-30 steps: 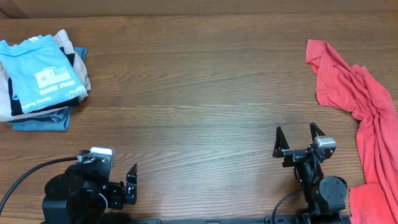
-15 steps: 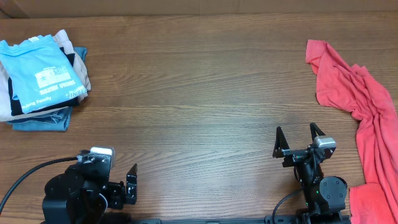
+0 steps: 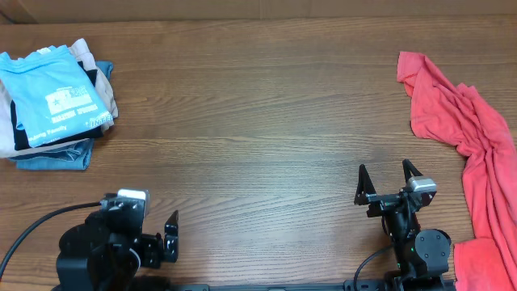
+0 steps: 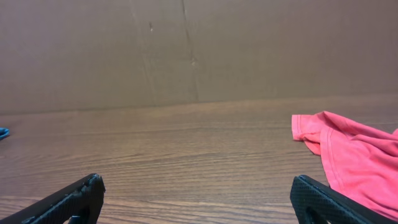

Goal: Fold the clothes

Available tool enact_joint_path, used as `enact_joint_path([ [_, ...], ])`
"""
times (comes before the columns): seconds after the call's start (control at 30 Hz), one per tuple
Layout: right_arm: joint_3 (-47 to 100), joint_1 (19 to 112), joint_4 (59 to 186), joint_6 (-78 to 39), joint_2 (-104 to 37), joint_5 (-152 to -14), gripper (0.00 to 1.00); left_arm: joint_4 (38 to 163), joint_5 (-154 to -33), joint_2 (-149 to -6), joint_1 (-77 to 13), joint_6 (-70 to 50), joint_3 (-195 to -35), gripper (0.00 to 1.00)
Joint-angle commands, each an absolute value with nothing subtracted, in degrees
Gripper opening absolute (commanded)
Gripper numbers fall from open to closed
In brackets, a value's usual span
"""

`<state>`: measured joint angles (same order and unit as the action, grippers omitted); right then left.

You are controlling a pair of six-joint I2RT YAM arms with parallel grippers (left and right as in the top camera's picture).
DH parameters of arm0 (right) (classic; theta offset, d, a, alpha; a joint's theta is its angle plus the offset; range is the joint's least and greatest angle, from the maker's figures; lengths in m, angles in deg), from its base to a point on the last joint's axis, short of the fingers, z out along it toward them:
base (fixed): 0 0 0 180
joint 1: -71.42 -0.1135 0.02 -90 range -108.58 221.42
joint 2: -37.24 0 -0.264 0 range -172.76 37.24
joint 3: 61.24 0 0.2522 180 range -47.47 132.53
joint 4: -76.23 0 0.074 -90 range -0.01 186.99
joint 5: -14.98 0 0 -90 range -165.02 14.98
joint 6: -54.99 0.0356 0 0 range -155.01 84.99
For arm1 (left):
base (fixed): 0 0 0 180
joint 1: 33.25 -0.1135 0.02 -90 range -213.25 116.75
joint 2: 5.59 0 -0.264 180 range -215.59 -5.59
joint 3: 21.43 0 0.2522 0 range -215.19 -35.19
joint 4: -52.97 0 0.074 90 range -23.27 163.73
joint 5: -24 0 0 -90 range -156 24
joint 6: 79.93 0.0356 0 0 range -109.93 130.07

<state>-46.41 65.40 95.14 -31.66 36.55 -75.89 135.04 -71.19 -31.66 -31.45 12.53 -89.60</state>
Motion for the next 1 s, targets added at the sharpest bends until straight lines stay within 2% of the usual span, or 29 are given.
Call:
enact_joint_path([
  [0.0, -47.0, 65.5, 94.8, -31.9, 36.8, -75.5, 1.0, 129.6, -70.2, -29.6, -31.3, 11.8, -83.2, 1.0],
  [0.23, -47.0, 65.5, 94.8, -31.9, 36.8, -75.5, 1.0, 106.8, -71.2, -15.3, -31.3, 9.7, -59.7, 1.0],
  [0.4, -47.0, 65.5, 94.8, -31.9, 36.8, -75.5, 1.0, 92.8, -70.8, -6.5, -31.3, 9.7, -48.9, 1.0],
  [0.7, -47.0, 65.5, 94.8, -31.9, 36.8, -75.5, 1.0, 61.1, -65.3, -5.8, -31.2, 14.6, -35.3, 1.0],
  [0.83, -47.0, 65.6, 94.8, -31.9, 36.8, -75.5, 1.0, 66.1, -60.8, -5.8, -30.9, 14.8, -35.5, 1.0],
  [0.97, -47.0, 65.5, 94.8, -31.9, 36.8, -75.5, 1.0, 70.8, -63.1, -5.8, -30.9, 13.0, -35.5, 1.0],
])
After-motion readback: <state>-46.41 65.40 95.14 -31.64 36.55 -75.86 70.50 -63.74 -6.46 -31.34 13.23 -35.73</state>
